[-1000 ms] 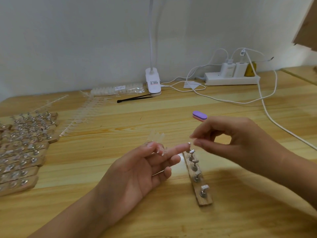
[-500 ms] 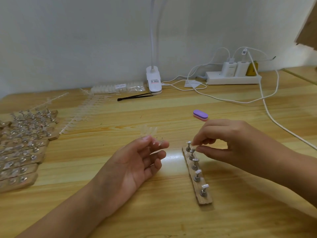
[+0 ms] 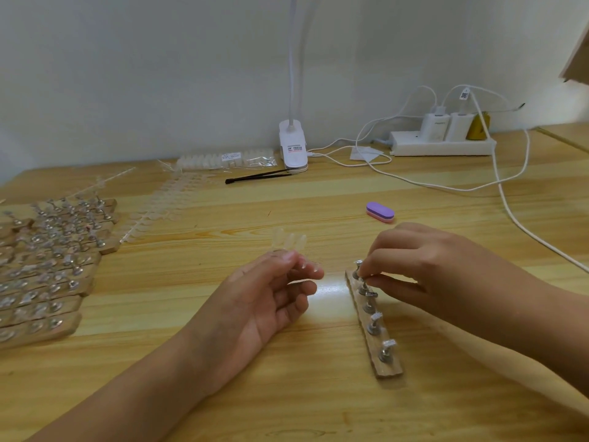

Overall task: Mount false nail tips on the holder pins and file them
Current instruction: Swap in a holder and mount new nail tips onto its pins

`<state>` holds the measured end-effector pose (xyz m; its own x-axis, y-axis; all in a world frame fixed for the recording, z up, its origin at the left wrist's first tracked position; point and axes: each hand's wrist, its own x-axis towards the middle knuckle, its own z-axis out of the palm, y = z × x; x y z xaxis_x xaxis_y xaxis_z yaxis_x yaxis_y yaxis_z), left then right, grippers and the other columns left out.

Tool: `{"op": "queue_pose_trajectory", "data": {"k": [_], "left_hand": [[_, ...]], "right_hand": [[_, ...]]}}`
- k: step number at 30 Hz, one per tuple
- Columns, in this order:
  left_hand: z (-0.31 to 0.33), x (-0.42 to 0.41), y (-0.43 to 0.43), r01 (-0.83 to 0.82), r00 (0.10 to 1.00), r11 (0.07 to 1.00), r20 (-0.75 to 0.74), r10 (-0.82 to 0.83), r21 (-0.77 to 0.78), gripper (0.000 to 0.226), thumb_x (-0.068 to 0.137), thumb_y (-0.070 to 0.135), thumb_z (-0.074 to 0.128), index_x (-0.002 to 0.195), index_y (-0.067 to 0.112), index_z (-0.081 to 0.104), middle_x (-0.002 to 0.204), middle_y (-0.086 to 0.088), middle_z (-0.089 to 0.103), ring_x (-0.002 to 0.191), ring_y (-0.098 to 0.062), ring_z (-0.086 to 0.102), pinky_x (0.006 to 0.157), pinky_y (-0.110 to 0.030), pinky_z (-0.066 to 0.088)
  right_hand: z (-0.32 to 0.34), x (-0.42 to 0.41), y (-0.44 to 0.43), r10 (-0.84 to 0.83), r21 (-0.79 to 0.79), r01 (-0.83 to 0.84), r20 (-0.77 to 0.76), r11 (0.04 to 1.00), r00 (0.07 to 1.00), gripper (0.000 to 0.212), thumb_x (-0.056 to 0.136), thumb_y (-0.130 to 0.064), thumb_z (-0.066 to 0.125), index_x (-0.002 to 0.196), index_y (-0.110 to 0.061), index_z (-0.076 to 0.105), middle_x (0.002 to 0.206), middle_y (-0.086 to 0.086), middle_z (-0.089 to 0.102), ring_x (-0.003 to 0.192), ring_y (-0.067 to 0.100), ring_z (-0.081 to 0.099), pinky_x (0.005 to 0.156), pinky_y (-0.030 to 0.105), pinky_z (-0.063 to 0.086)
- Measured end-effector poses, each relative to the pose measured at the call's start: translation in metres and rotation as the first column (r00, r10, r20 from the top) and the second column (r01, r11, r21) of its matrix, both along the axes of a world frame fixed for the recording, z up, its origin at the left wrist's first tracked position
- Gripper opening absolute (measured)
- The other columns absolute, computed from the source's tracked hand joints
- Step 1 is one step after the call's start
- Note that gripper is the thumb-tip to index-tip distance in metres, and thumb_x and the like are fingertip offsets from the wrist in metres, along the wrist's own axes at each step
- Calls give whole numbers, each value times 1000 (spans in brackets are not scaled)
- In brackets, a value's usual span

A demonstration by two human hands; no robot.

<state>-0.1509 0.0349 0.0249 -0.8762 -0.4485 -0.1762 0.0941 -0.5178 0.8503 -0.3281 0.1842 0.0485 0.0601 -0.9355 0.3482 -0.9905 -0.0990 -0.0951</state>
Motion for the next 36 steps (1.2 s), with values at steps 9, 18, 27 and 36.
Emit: {"op": "queue_pose_trajectory", "data": {"k": [9,18,27,36], "left_hand": [[-8,7,10,30,997,863,82,13,-504,29,74,50,73,87,25,80,75,12,66,67,2,54,65,-13,45],[-3,10,20,83,991,763,137,7,-641,16,76,44,70,83,35,81,70,13,68,66,5,57,63,-9,43],[-4,11,21,21,991,717,109,77,-697,18,71,52,68,61,38,74,62,14,64,59,5,54,58,-8,41],[-4,19,25,-123,987,423,-154,-41,-898,17,93,41,60,100,33,74,82,-4,65,75,-20,60,64,-31,49]], "right_hand": [[8,12,1,50,-207,104,628,973,777,24,82,-48,62,97,-33,73,84,-10,66,78,14,62,68,17,48],[-2,25,-2,28,-143,71,591,987,806,10,79,-38,72,79,-32,64,81,-7,63,76,15,53,67,18,41],[-5,34,0,93,-300,-66,78,952,993,16,92,-29,63,83,-17,67,87,-8,61,79,14,57,72,24,46],[5,29,2,67,-13,-159,939,987,337,19,79,-35,72,97,-29,73,85,-2,72,75,8,65,67,20,52]]}}
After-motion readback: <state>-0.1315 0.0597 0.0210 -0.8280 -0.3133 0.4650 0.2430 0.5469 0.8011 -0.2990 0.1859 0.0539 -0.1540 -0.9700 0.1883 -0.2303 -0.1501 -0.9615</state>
